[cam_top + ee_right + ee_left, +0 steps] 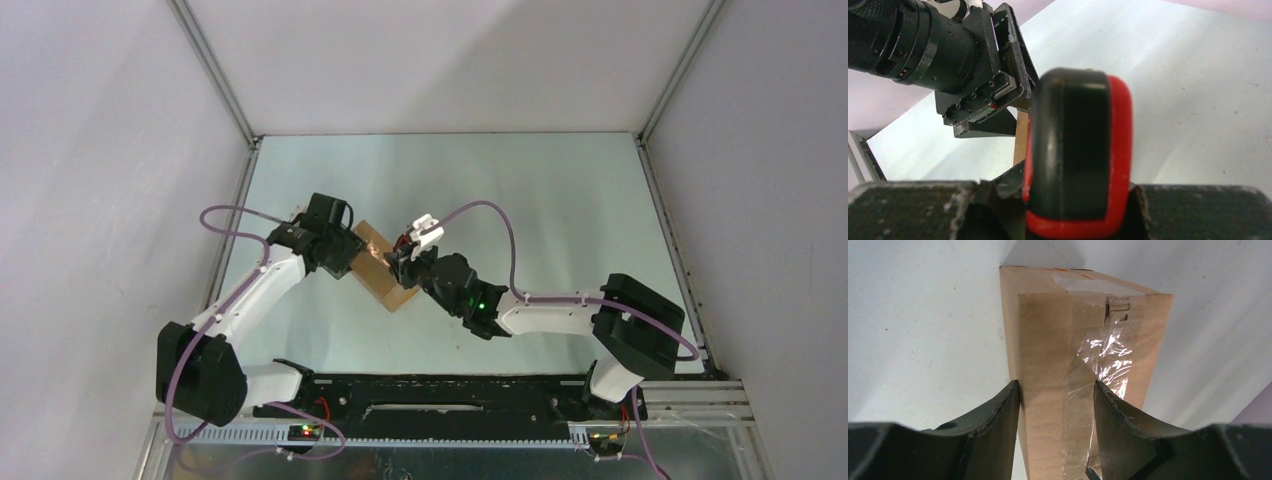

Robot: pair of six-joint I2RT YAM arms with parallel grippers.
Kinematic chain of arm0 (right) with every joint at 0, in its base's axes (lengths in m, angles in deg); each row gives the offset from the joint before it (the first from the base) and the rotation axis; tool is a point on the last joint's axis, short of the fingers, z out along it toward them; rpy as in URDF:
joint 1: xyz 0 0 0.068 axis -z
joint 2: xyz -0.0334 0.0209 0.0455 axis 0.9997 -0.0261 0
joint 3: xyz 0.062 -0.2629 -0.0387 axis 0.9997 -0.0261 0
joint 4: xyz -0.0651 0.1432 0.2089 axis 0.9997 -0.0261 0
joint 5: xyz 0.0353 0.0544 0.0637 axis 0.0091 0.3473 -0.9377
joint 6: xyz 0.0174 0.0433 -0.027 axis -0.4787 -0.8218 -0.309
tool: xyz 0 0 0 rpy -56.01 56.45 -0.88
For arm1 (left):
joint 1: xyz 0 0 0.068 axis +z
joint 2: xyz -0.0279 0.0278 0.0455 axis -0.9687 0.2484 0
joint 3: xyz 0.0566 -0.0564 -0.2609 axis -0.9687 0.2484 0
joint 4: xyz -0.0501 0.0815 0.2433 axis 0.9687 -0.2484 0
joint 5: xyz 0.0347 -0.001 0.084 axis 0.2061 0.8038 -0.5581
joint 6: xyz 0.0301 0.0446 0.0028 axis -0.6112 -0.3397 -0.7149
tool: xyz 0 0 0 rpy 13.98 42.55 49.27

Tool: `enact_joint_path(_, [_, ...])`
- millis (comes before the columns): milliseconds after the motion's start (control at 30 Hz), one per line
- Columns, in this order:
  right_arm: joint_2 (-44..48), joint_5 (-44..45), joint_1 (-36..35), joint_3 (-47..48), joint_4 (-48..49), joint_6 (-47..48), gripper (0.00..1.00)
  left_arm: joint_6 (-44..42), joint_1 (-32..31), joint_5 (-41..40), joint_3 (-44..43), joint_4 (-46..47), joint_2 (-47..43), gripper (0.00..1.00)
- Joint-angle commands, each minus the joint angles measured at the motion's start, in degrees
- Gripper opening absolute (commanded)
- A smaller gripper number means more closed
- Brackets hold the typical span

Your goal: Unpack the express box

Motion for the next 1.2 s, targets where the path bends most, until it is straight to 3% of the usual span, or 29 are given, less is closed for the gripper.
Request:
enact_joint_path(0, [2.55, -0.22, -1.29, -1.26, -0.68, -1.49, 0.0, 2.02, 0.66, -4.14, 1.16, -0.17, -1.2, 0.0])
enact_joint_path(1167, [11.73, 4.67, -3.38, -11.52, -3.21, -6.49, 0.0, 4.92, 2.54, -6.36, 1.28, -2.5, -0.9, 0.0])
